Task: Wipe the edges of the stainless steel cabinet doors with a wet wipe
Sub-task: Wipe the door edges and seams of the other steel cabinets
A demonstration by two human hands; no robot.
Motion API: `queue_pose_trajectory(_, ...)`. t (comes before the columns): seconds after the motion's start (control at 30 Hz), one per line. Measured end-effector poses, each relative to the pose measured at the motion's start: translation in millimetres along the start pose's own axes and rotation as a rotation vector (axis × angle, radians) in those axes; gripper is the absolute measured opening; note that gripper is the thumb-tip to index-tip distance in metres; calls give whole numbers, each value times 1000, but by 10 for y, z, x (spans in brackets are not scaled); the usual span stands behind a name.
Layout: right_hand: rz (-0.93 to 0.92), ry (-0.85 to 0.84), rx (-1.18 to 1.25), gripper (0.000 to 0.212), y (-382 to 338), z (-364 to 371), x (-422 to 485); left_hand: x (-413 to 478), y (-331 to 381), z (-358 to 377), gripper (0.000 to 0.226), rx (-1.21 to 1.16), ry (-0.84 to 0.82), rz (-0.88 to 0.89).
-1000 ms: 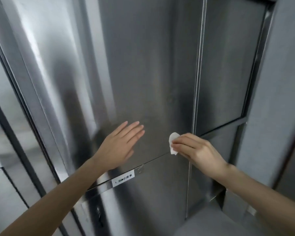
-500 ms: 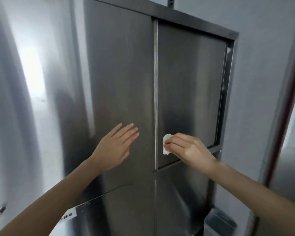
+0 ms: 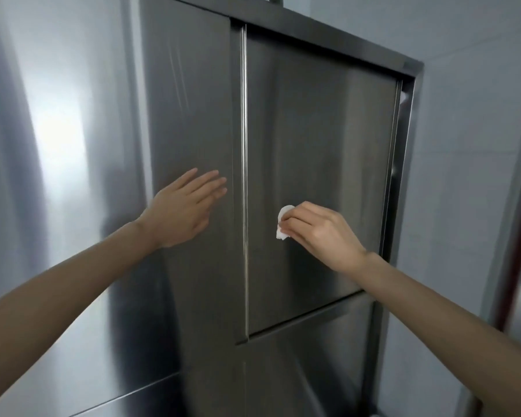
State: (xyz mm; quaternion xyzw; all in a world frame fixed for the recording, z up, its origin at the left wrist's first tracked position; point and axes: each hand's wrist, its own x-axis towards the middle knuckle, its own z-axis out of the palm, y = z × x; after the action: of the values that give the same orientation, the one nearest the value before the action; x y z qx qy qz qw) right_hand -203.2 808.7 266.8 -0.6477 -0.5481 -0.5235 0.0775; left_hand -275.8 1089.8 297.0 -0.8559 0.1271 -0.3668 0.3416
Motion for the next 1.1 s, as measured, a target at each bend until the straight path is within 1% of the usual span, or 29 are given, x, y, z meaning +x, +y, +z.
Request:
queue_pose_trajectory(0.2, -42, 68, -25, 6, 609, 378, 348, 725, -431, 113, 61, 84, 98, -42)
queue_pose_trajectory(0.33, -19, 167, -2, 3, 950, 676, 662, 1087, -658, 292, 70, 123, 101, -125)
queue_pose_trajectory(0.47, -39, 264, 10, 3, 1178, 988, 928, 1211, -824, 509, 74, 190, 109, -237)
queue_pose_trajectory(0.53, -51, 348, 16, 3, 1273, 1112, 1082, 1216, -844, 575, 74, 200, 150, -257)
queue_pose_trajectory(0.63, -13, 463, 60, 4, 1346, 1268, 1309, 1221, -857, 614, 74, 194, 197, -268)
queue_pose_trajectory(0.77, 36, 488, 134, 8, 1358, 1471, 1444, 1212, -866, 626, 73, 199, 235, -292)
queue_pose_trajectory(0.83, -4, 480, 129, 9, 1386, 1535, 1425, 1203, -865, 640, 72, 227, 250, -285)
queue_pose_trajectory(0.9, -93, 469, 76, 10, 1473, 1550, 1415, 1194, -868, 655, 70, 237, 268, -281)
queue_pose_trajectory(0.97, -134, 488, 56, 11, 1591, 1514, 1489, 1196, -875, 667, 69, 248, 287, -278)
queue_pose_trajectory(1.1, -49, 543, 138, 12, 1697, 1455, 1701, 1212, -882, 687, 69, 254, 299, -281)
